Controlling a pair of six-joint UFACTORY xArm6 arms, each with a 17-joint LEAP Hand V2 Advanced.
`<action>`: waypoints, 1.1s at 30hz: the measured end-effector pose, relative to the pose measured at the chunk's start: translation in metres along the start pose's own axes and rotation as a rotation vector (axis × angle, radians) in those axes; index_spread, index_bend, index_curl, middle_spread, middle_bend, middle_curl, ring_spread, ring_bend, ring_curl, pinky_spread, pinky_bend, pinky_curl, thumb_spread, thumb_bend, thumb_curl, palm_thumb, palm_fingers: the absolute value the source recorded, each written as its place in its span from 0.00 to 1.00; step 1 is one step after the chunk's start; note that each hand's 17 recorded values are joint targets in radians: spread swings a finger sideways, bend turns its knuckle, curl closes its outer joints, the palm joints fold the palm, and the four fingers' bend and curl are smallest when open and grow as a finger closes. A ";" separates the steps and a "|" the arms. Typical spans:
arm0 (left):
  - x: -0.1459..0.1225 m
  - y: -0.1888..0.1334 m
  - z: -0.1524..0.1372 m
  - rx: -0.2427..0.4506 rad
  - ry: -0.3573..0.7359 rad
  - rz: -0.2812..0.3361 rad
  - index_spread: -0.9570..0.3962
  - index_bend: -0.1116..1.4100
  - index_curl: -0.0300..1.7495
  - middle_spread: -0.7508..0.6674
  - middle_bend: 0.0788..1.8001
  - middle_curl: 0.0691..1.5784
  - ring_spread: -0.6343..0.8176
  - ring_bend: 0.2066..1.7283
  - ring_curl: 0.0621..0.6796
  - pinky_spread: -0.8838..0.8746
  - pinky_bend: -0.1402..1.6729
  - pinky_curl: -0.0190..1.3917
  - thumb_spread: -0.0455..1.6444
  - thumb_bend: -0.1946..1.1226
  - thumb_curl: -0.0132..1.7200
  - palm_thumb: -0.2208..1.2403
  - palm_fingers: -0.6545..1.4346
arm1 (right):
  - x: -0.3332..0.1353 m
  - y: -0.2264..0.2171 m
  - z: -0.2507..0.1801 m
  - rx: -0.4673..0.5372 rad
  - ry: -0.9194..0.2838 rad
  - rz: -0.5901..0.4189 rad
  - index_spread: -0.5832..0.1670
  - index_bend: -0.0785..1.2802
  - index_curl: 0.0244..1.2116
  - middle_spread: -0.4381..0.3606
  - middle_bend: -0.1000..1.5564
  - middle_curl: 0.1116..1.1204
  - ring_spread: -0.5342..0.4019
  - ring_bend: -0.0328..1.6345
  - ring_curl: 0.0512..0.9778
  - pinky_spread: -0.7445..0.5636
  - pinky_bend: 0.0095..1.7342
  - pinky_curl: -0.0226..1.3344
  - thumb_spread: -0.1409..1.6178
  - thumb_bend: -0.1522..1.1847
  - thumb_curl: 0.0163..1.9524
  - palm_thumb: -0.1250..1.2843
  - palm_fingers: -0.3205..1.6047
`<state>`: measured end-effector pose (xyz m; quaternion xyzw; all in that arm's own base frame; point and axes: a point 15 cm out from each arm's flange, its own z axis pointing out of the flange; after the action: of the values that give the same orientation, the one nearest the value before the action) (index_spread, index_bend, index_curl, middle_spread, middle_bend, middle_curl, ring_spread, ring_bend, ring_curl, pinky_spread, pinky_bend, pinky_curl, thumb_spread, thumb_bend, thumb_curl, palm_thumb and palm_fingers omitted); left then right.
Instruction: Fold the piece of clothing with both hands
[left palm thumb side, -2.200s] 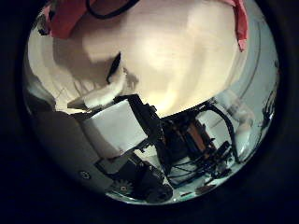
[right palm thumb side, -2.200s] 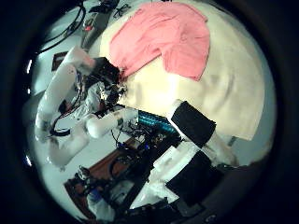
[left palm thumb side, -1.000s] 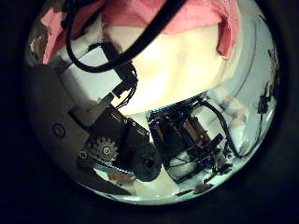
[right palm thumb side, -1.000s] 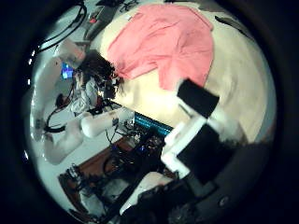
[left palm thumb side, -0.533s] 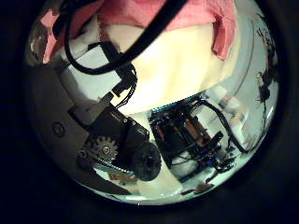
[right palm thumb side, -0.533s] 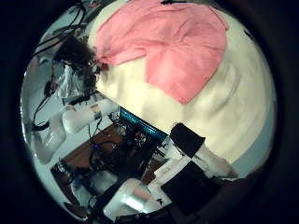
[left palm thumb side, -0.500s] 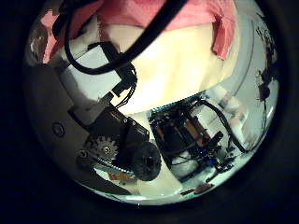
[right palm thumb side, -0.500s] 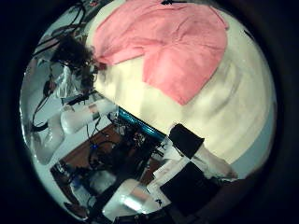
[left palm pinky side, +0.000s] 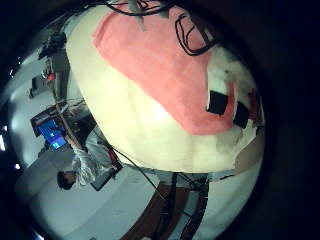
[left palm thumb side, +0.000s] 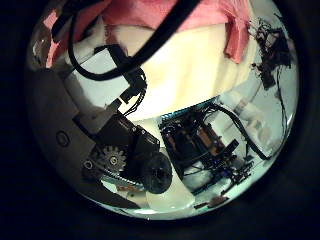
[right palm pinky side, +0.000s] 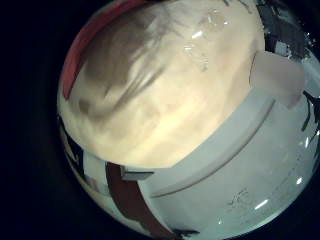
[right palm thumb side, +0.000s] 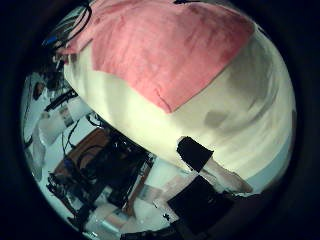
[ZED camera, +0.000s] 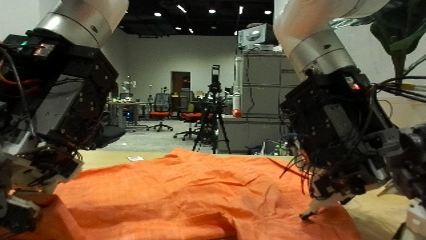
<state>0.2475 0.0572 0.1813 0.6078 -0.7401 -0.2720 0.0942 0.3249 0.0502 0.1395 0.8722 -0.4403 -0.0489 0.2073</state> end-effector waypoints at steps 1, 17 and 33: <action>0.000 0.000 0.000 0.000 0.000 -0.001 0.17 0.43 0.65 0.22 0.63 0.50 0.15 0.74 0.74 0.17 0.75 0.42 0.55 0.13 0.41 0.70 0.86 | 0.001 -0.001 0.000 0.004 0.001 0.002 0.35 0.18 0.24 0.56 0.17 0.21 0.71 0.23 0.18 0.71 0.20 0.22 0.61 0.09 0.17 0.53 0.23; -0.001 0.003 -0.001 0.000 0.001 -0.004 0.15 0.41 0.67 0.22 0.63 0.49 0.15 0.74 0.74 0.17 0.75 0.41 0.55 0.13 0.42 0.70 0.86 | 0.022 -0.018 0.017 -0.053 0.080 0.023 0.32 0.19 0.24 0.42 0.23 0.24 0.43 0.31 0.21 0.53 0.17 0.21 0.59 0.09 0.17 0.57 0.44; 0.001 0.006 -0.011 0.026 -0.003 0.019 0.14 0.40 0.68 0.22 0.63 0.49 0.15 0.74 0.73 0.17 0.75 0.41 0.55 0.13 0.42 0.70 0.86 | 0.038 -0.036 -0.008 0.105 0.093 0.044 0.18 0.55 0.51 0.21 0.60 0.55 0.22 0.63 0.49 0.16 0.54 0.38 0.58 0.11 0.18 0.62 0.90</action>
<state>0.2476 0.0533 0.1934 0.6014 -0.7495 -0.2622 0.0880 0.3769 0.0423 0.1358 0.8733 -0.4513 0.0195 0.1827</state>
